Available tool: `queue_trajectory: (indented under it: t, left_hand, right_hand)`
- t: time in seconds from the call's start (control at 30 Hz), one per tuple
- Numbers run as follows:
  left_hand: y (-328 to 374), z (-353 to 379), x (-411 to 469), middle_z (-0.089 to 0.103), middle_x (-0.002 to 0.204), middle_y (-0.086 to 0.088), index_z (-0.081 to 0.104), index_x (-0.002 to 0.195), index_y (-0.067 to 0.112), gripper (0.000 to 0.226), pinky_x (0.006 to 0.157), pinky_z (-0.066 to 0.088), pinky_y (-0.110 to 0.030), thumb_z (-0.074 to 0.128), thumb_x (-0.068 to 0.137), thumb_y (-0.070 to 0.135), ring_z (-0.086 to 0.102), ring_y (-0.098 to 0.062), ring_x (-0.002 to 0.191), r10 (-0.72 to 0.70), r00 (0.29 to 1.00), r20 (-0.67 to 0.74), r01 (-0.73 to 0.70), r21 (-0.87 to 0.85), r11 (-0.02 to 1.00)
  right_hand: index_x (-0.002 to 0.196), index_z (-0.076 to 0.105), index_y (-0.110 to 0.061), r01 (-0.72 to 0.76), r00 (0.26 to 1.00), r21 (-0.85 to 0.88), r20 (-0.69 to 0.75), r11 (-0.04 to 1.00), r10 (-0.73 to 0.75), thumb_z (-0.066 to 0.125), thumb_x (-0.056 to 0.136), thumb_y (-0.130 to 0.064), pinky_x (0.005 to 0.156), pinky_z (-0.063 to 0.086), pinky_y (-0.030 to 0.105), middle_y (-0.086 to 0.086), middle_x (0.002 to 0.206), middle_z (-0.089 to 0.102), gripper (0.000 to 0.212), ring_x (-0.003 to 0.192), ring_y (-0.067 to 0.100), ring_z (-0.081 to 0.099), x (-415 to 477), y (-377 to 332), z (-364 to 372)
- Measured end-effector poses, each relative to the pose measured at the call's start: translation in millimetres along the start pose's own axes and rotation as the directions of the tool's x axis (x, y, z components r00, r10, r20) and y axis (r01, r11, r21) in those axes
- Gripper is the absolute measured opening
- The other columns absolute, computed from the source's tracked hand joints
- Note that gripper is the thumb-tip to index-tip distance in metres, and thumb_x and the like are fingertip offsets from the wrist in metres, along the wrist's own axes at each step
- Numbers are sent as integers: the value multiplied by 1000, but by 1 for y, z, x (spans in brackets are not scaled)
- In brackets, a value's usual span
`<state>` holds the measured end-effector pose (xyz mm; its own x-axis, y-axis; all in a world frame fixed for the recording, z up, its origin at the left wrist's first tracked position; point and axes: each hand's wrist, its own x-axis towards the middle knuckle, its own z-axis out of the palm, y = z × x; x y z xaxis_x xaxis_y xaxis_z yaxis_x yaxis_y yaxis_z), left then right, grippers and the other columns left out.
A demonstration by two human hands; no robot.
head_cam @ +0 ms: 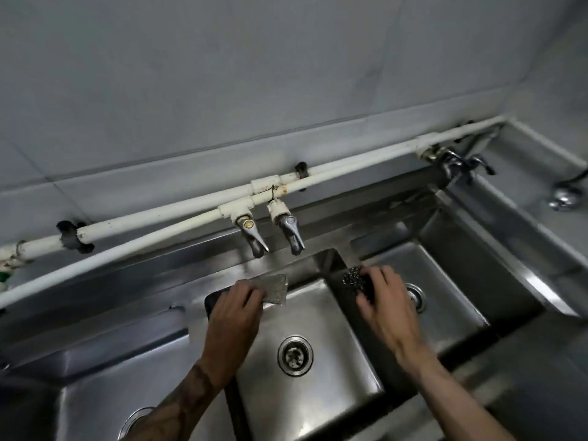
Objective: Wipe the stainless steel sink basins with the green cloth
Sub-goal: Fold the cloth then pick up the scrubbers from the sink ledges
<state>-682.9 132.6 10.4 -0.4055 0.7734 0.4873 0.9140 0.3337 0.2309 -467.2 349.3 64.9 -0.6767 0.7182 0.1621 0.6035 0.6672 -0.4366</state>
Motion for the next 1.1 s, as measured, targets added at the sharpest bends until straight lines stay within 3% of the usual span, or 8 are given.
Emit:
queue_trajectory:
  t: [0.13,0.3,0.5,0.73,0.9,1.0,1.1]
  left_hand:
    - [52,-46,-19,63,100,-11,70,103,8,7,72,52,-44,68,96,10,62,-32,87,218,975,-41,-222,-133,966]
    - [119,-92,-63,63,104,-9,65,113,13,17,75,50,-40,69,96,11,64,-31,87,476,878,-44,-469,-270,841]
    - [237,-137,-123,63,106,-7,66,110,12,9,74,54,-42,62,102,15,63,-29,89,663,737,-130,-633,-478,610]
    - [388,-169,-241,62,100,-3,71,101,11,18,76,55,-38,53,101,12,63,-24,86,820,537,-200,-739,-581,342]
    - [477,-162,-340,56,100,0,64,103,16,13,73,48,-34,65,92,9,58,-23,85,917,367,-158,-748,-636,190]
    - [517,-152,-392,52,101,1,60,105,19,25,73,47,-34,71,85,9,56,-23,85,956,288,-58,-733,-656,181]
    - [537,-132,-429,52,101,1,60,108,21,25,76,51,-36,69,88,11,57,-23,87,962,261,77,-721,-648,247]
  right_hand:
    - [126,52,-27,-125,986,-59,-116,990,118,70,86,-26,81,50,38,-4,120,50,44,104,19,51,-107,-21,-61]
    - [124,56,-26,-299,922,-83,-283,951,266,72,86,-26,75,50,32,-10,117,51,42,102,14,51,-253,-46,-123]
    - [119,58,-26,-546,746,-51,-485,836,457,71,82,-28,80,53,34,-10,113,54,39,102,16,56,-431,-56,-180]
    - [115,59,-27,-781,480,59,-580,622,658,71,79,-25,74,52,35,-10,109,53,37,98,19,57,-647,-55,-200]
    - [112,59,-29,-886,303,133,-560,445,771,75,78,-24,67,48,32,-9,106,53,38,97,21,56,-784,-39,-195]
    - [111,57,-29,-907,268,146,-522,394,810,75,76,-25,66,52,38,-7,106,52,40,96,25,56,-837,-14,-188]
    - [114,57,-29,-919,265,142,-470,369,842,76,77,-28,70,52,39,-4,107,53,41,98,26,56,-865,16,-182]
